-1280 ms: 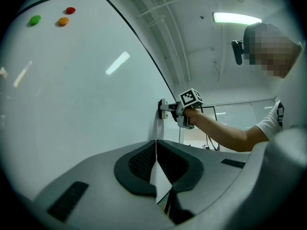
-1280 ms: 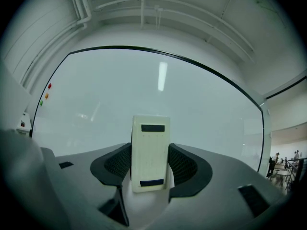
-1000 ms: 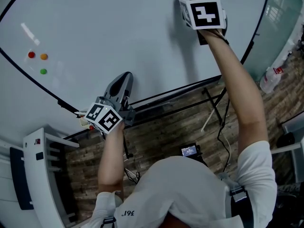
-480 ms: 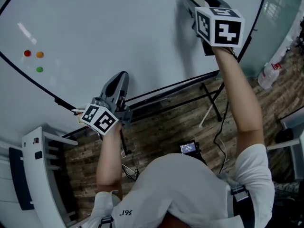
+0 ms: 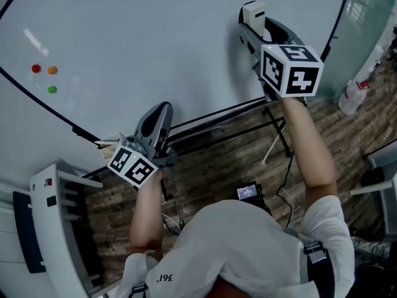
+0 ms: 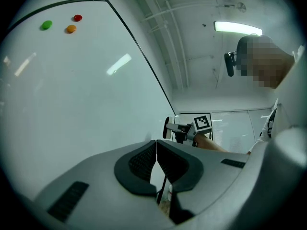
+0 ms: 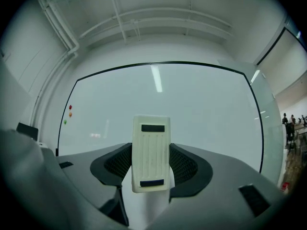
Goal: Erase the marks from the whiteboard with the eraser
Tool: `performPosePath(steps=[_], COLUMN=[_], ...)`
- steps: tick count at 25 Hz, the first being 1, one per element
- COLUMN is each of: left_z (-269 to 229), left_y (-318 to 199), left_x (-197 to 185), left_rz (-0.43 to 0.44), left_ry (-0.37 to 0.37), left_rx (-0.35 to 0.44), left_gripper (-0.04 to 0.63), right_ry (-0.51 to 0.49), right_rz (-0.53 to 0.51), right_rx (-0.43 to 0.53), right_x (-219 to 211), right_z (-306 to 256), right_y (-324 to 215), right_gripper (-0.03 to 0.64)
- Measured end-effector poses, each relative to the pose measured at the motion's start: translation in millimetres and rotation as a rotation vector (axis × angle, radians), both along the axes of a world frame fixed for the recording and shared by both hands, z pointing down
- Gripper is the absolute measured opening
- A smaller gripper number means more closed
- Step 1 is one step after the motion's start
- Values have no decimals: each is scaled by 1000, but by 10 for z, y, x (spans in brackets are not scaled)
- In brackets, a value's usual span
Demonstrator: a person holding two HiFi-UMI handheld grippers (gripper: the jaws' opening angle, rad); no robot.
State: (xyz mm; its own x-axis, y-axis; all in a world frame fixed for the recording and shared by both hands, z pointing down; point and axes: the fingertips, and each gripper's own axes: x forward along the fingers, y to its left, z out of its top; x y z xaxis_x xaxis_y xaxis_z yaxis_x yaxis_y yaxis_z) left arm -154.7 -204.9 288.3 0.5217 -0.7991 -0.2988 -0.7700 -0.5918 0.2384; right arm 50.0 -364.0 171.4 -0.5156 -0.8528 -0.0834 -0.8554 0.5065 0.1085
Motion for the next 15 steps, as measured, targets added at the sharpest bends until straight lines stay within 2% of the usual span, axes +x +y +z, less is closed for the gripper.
performPosePath(steps=[6, 15], left_z=[150, 358], left_y=[91, 301], left_x=[-55, 76], left_rz=[0, 40], left_ry=[31, 63], left_rx=[-19, -30], left_gripper=[8, 8], right_ry=[-26, -81], right_rz=[-38, -91], right_rx=[-38, -134], right_x=[-51, -31], right_z=[335, 911], right_y=[144, 387], right_gripper=[256, 256])
